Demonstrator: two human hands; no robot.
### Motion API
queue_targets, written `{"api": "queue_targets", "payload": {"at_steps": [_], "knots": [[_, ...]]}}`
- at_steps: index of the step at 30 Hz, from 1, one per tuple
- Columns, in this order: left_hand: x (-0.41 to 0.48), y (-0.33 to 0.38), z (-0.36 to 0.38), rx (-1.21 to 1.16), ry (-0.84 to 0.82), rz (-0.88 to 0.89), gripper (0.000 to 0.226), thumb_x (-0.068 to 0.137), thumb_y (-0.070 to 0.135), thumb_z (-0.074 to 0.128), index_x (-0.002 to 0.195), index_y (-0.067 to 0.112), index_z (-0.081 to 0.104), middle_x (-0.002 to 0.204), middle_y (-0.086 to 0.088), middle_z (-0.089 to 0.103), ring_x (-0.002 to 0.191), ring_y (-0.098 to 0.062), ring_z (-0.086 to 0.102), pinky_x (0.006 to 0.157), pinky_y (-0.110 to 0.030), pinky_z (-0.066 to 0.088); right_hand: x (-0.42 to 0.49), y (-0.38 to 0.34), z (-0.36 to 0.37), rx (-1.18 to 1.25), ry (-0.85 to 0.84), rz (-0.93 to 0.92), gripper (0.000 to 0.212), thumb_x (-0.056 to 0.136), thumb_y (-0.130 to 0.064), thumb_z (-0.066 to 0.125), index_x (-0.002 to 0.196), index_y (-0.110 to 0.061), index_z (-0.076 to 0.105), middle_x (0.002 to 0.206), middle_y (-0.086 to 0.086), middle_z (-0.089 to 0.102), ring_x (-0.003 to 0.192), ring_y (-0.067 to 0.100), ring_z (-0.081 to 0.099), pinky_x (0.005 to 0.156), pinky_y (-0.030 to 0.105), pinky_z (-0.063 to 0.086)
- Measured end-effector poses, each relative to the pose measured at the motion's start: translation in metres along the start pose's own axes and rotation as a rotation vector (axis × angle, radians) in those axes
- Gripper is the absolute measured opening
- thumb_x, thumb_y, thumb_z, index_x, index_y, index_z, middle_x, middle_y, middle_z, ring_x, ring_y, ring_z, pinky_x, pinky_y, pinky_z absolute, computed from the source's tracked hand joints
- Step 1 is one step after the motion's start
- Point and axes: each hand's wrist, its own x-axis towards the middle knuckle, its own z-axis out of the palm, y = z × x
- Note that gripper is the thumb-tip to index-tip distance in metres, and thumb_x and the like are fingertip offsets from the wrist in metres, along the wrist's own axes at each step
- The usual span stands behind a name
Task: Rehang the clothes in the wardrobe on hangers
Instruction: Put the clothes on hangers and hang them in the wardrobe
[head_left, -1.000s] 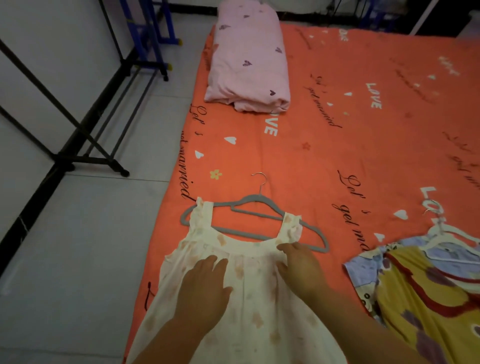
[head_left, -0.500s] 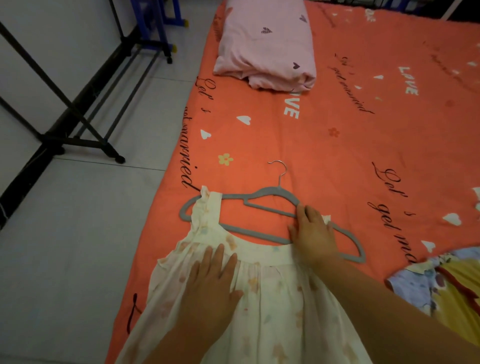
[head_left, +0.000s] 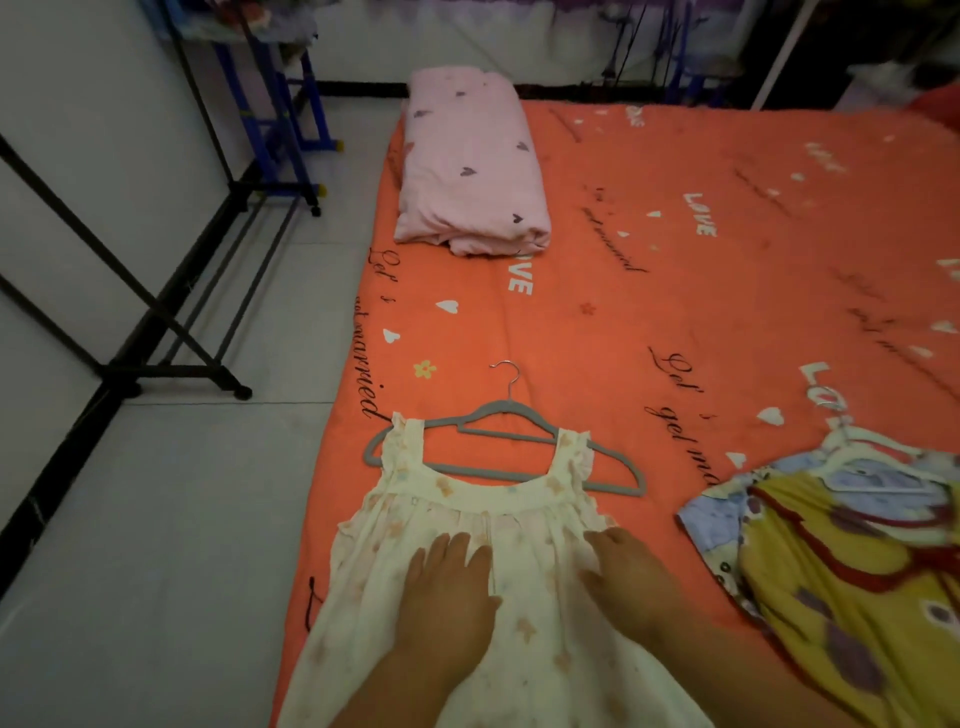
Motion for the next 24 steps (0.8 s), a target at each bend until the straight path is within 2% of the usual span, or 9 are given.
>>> {"api": "queue_targets", "payload": {"at_steps": [4, 7, 12, 19, 24], "knots": [[-0.038, 0.042, -0.027, 0.02, 0.032, 0.106, 0.053, 0.097, 0.043, 0.038, 0.145, 0.028, 0.024, 0.155, 0.003, 0.017, 0.142, -0.018, 0.012, 0.115, -0.037, 0.01, -0.079, 0.025, -0.028, -0.03, 0.01, 0.092, 0.047, 0.096, -0.04, 0.042, 0.137, -0.019, 0.039, 0.133, 0.005, 0.045, 0.119, 0.022, 0.046, 0.095, 0.027, 0.039], [-0.055, 0.075, -0.044, 0.04, 0.082, 0.191, 0.053, 0.096, 0.045, 0.038, 0.145, 0.03, 0.025, 0.153, 0.004, 0.021, 0.14, -0.016, 0.018, 0.113, -0.034, 0.016, -0.117, 0.049, -0.057, -0.089, 0.028, 0.156, 0.044, 0.096, -0.038, 0.043, 0.133, -0.014, 0.042, 0.132, 0.008, 0.046, 0.119, 0.024, 0.046, 0.094, 0.031, 0.04], [-0.059, 0.134, -0.057, 0.062, 0.119, 0.292, 0.054, 0.096, 0.046, 0.037, 0.146, 0.029, 0.024, 0.152, 0.006, 0.023, 0.139, -0.013, 0.02, 0.111, -0.03, 0.02, -0.156, 0.097, -0.098, -0.049, 0.105, 0.229, 0.041, 0.097, -0.034, 0.042, 0.133, -0.014, 0.043, 0.131, 0.009, 0.046, 0.118, 0.026, 0.046, 0.095, 0.032, 0.041], [-0.037, 0.234, -0.047, 0.086, 0.106, 0.315, 0.052, 0.094, 0.041, 0.045, 0.142, 0.026, 0.032, 0.145, 0.004, 0.035, 0.133, -0.015, 0.032, 0.105, -0.028, 0.027, -0.164, 0.207, -0.131, -0.037, 0.147, 0.261, 0.046, 0.096, -0.037, 0.045, 0.136, -0.014, 0.04, 0.133, 0.008, 0.045, 0.12, 0.026, 0.046, 0.094, 0.033, 0.041], [0.021, 0.316, -0.015, 0.111, 0.088, 0.228, 0.056, 0.093, 0.044, 0.043, 0.145, 0.028, 0.027, 0.146, 0.005, 0.032, 0.133, -0.014, 0.031, 0.105, -0.027, 0.027, -0.118, 0.32, -0.141, -0.032, 0.128, 0.204, 0.043, 0.097, -0.037, 0.044, 0.135, -0.016, 0.042, 0.131, 0.005, 0.048, 0.119, 0.022, 0.046, 0.096, 0.032, 0.042]]}}
